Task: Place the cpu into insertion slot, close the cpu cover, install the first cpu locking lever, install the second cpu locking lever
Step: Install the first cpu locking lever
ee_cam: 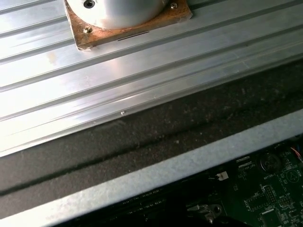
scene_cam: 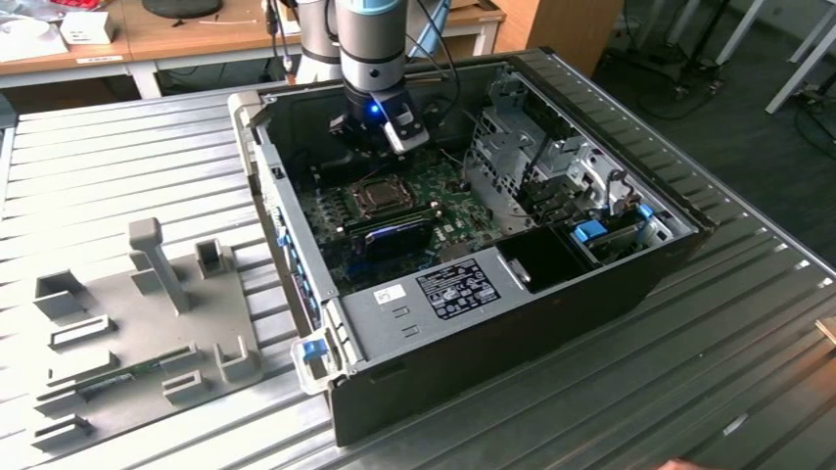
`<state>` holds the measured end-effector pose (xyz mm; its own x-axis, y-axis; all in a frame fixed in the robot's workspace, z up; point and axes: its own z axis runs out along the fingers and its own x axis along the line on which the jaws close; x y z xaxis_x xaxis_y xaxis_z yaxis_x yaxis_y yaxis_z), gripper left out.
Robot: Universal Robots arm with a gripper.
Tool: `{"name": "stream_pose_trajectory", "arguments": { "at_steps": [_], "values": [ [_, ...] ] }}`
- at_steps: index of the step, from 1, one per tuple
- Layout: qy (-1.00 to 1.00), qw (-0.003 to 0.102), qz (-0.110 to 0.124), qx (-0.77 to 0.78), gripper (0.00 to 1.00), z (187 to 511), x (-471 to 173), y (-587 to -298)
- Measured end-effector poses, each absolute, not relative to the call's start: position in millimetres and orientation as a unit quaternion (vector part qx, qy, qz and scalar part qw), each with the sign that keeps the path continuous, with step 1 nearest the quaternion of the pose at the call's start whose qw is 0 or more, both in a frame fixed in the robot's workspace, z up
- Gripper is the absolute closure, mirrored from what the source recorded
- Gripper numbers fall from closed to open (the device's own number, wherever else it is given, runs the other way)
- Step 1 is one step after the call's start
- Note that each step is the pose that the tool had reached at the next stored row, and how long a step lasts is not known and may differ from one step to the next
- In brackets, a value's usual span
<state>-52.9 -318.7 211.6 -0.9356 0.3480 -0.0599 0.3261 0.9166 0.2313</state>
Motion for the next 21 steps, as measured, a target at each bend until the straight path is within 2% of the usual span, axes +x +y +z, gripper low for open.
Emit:
{"name": "stream_pose_trajectory", "arguments": {
  "at_steps": [21],
  "values": [
    [0.978,0.051,0.110,0.172,0.89,207.8,-52.9,-322.5]
  ]
}}
